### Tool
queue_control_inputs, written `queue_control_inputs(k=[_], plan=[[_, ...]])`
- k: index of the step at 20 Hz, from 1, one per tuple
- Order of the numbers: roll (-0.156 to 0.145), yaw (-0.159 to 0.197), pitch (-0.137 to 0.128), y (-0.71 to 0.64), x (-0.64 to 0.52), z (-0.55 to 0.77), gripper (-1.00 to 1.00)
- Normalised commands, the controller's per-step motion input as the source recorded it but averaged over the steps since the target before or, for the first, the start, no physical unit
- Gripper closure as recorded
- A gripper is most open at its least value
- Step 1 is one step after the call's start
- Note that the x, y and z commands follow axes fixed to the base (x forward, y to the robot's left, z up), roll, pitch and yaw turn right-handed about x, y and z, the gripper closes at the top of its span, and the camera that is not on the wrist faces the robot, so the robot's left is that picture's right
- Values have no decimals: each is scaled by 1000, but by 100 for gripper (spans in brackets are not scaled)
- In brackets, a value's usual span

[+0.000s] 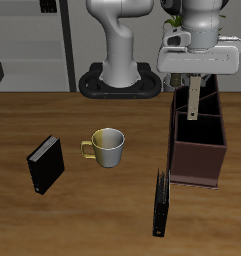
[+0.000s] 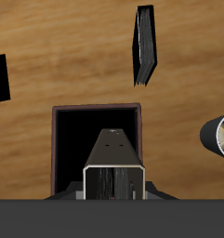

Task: Place the yellow book into the left desk caddy's right compartment

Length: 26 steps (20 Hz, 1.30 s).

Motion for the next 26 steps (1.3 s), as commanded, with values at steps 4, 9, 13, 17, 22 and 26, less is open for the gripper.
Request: queue_control_inputs(k=[4, 9, 13, 17, 22, 26], plan=[[12, 30, -2, 200, 131, -8, 100], [3, 17, 1, 73, 166, -38, 100], [-19, -7, -4, -63, 59, -65, 100], [-4, 18, 26, -85, 93, -219, 100], [-10, -12, 29, -51, 82, -233, 100], [12, 8, 43, 3, 81, -351, 100]])
